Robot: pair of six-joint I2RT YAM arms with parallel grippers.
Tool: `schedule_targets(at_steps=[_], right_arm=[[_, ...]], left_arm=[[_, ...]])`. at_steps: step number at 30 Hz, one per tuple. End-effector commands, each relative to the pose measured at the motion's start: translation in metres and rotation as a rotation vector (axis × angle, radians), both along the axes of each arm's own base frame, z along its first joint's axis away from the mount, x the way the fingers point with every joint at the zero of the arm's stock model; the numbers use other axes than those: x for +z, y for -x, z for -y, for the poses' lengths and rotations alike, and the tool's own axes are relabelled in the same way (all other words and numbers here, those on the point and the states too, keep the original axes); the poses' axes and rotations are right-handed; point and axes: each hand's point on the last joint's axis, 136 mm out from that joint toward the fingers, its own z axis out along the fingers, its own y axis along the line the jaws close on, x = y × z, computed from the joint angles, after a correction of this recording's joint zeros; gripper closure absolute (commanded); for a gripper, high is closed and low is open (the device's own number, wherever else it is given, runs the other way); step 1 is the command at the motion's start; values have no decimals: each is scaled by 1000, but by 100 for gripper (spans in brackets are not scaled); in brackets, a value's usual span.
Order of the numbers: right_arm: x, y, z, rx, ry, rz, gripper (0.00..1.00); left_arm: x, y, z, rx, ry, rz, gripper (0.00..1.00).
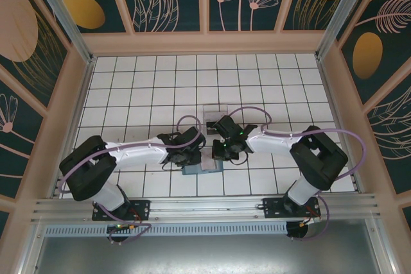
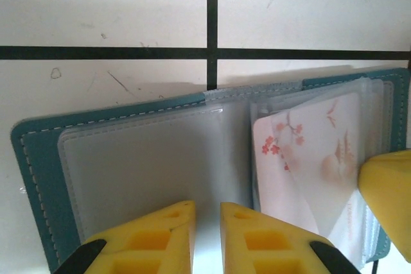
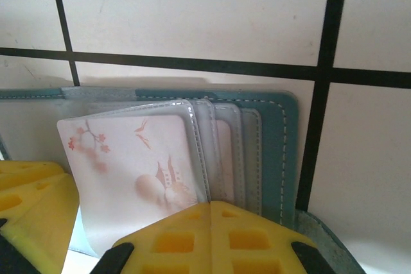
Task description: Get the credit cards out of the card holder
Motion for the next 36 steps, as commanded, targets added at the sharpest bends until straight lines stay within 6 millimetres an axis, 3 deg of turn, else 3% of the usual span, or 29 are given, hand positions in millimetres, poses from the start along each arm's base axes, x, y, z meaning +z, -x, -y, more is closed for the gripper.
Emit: schedule_targets(at_steps=[1,6,13,22,36], right_arm=[[-21,12,11,33,84,-37,99],[-22,15,14,31,90,-40,99],[-23,16,16,27,90,-42,100],[-21,15,14,26,89,-42,99],[-19,16,15,24,97,-41,99]], left_arm=[[22,-8,5,28,74,43,81],[45,-16,19,50,212,75,81],[37,-8,25,81,423,7,81],[30,3,29,68,570,-38,80],[8,10,9,99,462,-65,79]])
